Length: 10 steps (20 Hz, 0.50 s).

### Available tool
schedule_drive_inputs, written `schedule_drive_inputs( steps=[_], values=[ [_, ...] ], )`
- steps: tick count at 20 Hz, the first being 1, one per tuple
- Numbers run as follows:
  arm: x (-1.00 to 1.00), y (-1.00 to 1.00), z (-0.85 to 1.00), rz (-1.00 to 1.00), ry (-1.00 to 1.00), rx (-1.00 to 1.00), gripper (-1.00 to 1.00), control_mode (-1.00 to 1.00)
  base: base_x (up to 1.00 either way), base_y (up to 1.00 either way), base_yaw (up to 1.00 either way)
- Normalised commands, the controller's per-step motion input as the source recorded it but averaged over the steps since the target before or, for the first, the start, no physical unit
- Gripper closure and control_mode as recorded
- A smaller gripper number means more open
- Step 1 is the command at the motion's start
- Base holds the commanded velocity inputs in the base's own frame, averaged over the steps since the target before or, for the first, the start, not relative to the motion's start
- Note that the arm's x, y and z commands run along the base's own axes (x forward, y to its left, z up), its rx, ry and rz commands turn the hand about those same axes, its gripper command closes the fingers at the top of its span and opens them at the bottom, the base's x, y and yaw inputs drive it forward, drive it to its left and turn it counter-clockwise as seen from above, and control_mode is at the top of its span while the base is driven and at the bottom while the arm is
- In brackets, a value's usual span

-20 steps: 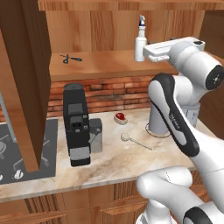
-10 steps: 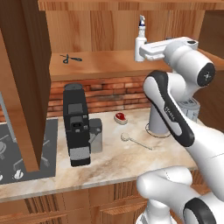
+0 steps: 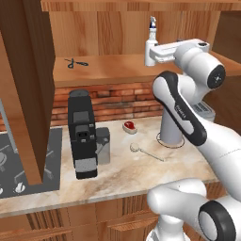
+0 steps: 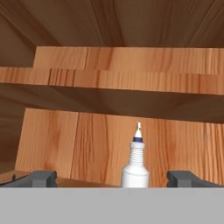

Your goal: Pick the dish brush and spray from the cabinet and place them on the counter.

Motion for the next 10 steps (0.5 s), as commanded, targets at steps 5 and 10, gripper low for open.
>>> schedule_drive_inputs(
  steps=[5,10],
  values=[
    [0.30,-0.07,0.00,0.00,0.00,0.00,-1.00,-1.00,0.00,0.00,0.00],
    [0.34,-0.03,0.00,0.00,0.00,0.00,-1.00,-1.00,0.00,0.00,0.00]
  ],
)
